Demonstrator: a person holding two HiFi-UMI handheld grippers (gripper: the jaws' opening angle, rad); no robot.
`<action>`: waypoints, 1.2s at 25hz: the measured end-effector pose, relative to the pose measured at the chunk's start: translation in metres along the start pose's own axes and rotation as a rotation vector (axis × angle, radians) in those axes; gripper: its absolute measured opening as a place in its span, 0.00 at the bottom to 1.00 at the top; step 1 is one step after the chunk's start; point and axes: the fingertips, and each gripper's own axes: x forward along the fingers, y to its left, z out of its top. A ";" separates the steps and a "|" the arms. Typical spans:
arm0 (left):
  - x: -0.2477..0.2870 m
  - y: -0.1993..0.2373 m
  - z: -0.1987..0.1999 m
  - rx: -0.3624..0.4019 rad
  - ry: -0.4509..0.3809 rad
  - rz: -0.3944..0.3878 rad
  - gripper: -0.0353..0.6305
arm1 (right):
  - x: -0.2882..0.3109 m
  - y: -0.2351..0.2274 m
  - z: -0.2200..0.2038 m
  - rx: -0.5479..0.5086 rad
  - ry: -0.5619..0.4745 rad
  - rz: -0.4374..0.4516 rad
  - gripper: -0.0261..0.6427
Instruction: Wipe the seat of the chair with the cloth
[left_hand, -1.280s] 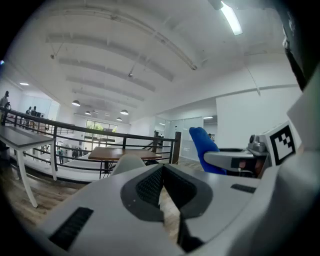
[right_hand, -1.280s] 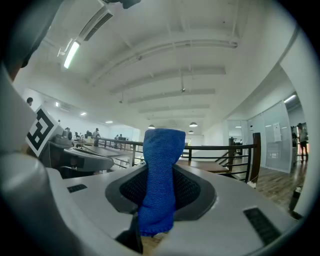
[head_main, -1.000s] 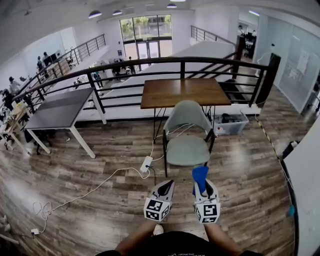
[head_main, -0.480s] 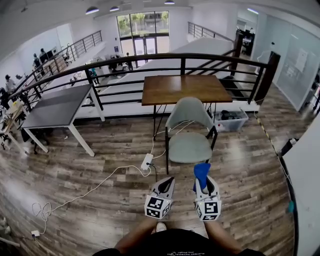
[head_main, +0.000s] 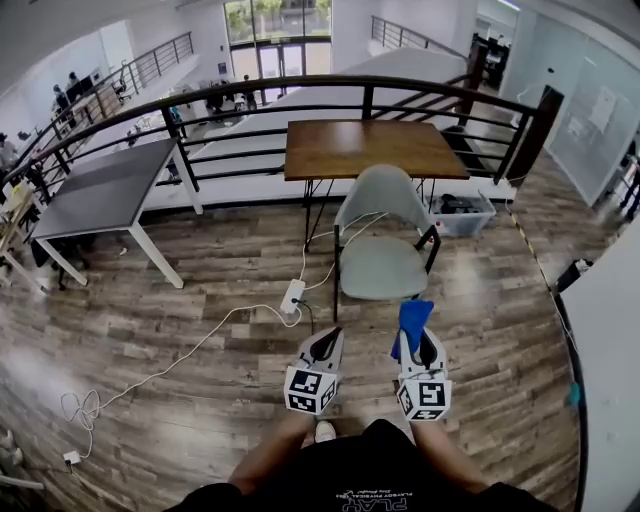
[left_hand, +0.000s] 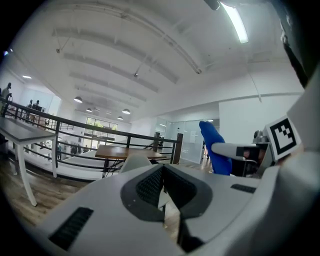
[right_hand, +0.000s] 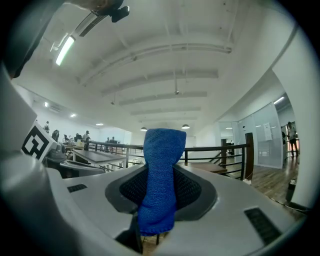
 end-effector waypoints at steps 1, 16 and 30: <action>0.001 0.001 0.002 -0.001 -0.004 -0.006 0.06 | 0.002 0.001 -0.001 0.001 0.006 -0.003 0.23; 0.092 0.000 0.020 0.001 0.015 0.006 0.06 | 0.057 -0.058 -0.023 0.019 0.051 0.025 0.23; 0.229 -0.020 0.031 0.048 0.056 0.076 0.06 | 0.146 -0.156 -0.031 0.043 0.042 0.153 0.23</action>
